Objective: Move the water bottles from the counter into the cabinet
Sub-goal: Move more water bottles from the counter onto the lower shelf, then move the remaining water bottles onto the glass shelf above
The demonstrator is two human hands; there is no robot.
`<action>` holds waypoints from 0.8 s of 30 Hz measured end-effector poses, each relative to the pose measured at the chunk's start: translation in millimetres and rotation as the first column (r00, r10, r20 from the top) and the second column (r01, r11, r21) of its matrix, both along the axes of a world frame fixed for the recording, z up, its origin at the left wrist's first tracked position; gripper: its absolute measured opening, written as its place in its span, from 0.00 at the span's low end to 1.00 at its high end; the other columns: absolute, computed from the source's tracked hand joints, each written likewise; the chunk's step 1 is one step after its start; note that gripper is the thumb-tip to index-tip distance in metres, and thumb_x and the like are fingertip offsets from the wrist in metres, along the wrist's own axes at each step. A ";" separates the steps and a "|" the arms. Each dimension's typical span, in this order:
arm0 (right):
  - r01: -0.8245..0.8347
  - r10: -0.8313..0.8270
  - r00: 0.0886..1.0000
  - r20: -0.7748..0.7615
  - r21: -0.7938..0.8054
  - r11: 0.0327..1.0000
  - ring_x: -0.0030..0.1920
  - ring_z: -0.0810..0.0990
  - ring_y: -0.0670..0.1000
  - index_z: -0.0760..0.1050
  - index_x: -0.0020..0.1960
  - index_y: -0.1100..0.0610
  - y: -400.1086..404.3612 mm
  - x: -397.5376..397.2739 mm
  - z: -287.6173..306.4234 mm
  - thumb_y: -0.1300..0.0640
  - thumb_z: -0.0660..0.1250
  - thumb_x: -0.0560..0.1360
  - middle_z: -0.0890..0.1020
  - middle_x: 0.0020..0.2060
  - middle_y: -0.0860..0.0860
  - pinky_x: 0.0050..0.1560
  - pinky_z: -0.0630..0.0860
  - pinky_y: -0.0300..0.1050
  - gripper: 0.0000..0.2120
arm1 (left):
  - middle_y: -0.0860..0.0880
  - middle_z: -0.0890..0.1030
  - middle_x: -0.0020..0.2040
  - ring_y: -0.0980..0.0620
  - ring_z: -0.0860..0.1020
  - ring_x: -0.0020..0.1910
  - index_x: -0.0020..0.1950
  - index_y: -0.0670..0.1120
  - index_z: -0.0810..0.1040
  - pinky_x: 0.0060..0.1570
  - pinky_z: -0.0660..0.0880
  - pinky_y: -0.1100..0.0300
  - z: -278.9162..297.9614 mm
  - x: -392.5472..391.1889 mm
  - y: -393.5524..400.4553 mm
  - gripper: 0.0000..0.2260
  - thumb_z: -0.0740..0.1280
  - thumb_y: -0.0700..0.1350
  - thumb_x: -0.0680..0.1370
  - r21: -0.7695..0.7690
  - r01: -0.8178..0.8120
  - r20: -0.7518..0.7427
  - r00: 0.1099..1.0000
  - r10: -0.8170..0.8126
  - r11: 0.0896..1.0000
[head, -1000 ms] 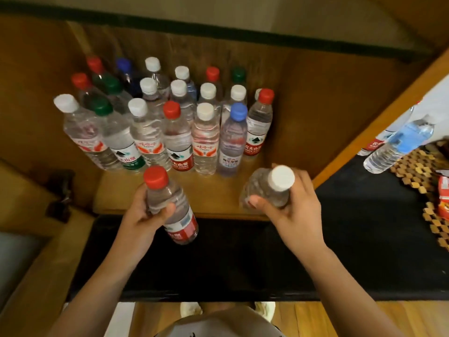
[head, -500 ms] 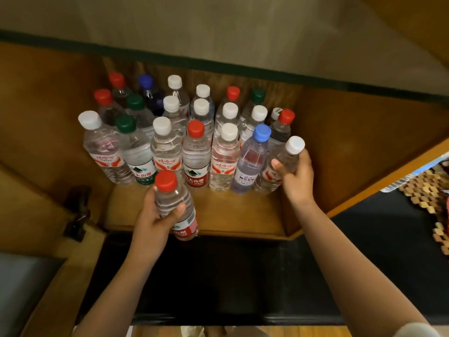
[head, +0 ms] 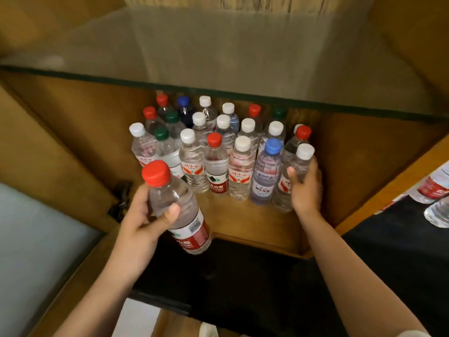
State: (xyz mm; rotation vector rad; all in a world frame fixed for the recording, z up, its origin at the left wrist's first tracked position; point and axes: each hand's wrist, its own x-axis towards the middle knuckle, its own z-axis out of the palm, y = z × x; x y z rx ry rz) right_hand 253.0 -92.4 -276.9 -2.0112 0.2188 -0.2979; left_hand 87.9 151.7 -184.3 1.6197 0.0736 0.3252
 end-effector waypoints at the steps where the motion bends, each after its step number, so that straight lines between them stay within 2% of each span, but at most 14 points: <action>1: 0.018 -0.018 1.000 -0.015 -0.022 1.000 0.68 0.67 0.57 0.54 0.73 0.46 1.6 -0.1 1.8 0.52 0.61 0.77 0.66 0.69 0.54 0.61 0.67 0.52 0.27 | 0.50 0.81 0.52 0.53 0.79 0.54 0.63 0.39 0.69 0.55 0.76 0.62 10.3 -5.3 -1.7 0.22 0.63 0.38 0.69 -0.011 -0.006 0.015 1.000 0.006 1.000; 4: 0.043 -0.045 0.998 -0.037 -0.063 0.997 0.66 0.67 0.59 0.53 0.74 0.46 7.1 -2.5 5.0 0.52 0.59 0.78 0.66 0.68 0.56 0.60 0.68 0.57 0.27 | 0.45 0.78 0.54 0.53 0.78 0.53 0.63 0.36 0.68 0.53 0.76 0.65 35.5 -16.6 -6.3 0.22 0.61 0.36 0.69 -0.001 -0.014 0.072 0.997 0.014 1.000; 10: -0.016 0.017 1.000 -0.013 0.034 0.999 0.69 0.65 0.58 0.54 0.74 0.51 3.6 -10.5 8.2 0.57 0.61 0.77 0.64 0.70 0.56 0.64 0.65 0.56 0.28 | 0.41 0.76 0.57 0.52 0.77 0.54 0.66 0.33 0.65 0.52 0.76 0.67 60.4 -26.8 -15.7 0.23 0.63 0.36 0.71 0.068 -0.011 0.144 0.990 0.001 0.998; 15: -0.027 0.028 0.999 -0.026 0.015 1.000 0.68 0.67 0.59 0.55 0.74 0.52 2.3 -6.2 15.4 0.57 0.62 0.77 0.66 0.68 0.58 0.63 0.66 0.52 0.28 | 0.57 0.82 0.50 0.61 0.79 0.51 0.62 0.38 0.68 0.50 0.75 0.69 67.6 -28.5 -19.3 0.21 0.64 0.36 0.70 0.073 0.021 0.149 0.988 -0.032 0.997; 18: -0.055 0.056 0.991 -0.121 0.017 0.998 0.67 0.68 0.59 0.50 0.75 0.51 1.9 -0.4 22.7 0.57 0.62 0.77 0.67 0.69 0.58 0.59 0.68 0.49 0.32 | 0.59 0.82 0.50 0.61 0.79 0.52 0.61 0.40 0.69 0.50 0.74 0.70 73.1 -30.0 -18.2 0.20 0.62 0.37 0.69 0.072 0.041 0.179 0.982 -0.054 0.997; 20: -0.078 0.077 0.977 -0.199 0.004 0.997 0.69 0.66 0.60 0.43 0.76 0.52 2.1 -2.7 29.0 0.57 0.63 0.76 0.63 0.72 0.58 0.62 0.68 0.53 0.37 | 0.59 0.82 0.49 0.62 0.79 0.50 0.60 0.42 0.71 0.48 0.74 0.71 80.9 -32.0 -17.5 0.18 0.62 0.37 0.69 0.087 0.049 0.201 0.977 -0.066 0.995; 22: -0.089 0.087 0.965 -0.249 0.000 0.996 0.72 0.61 0.60 0.38 0.75 0.54 3.6 -8.4 39.5 0.56 0.65 0.75 0.56 0.75 0.57 0.67 0.65 0.56 0.42 | 0.59 0.82 0.49 0.62 0.79 0.49 0.57 0.44 0.72 0.45 0.74 0.72 90.9 -33.1 -15.4 0.16 0.62 0.37 0.70 0.097 0.063 0.230 0.969 -0.084 0.993; 24: -0.133 0.119 0.943 -0.312 -0.023 0.991 0.74 0.57 0.59 0.38 0.75 0.55 3.6 -21.1 55.1 0.56 0.66 0.75 0.51 0.76 0.57 0.69 0.61 0.57 0.43 | 0.57 0.82 0.48 0.59 0.79 0.50 0.55 0.46 0.75 0.48 0.75 0.69 104.0 -32.8 -11.3 0.14 0.65 0.39 0.69 0.081 0.068 0.274 0.958 -0.088 0.994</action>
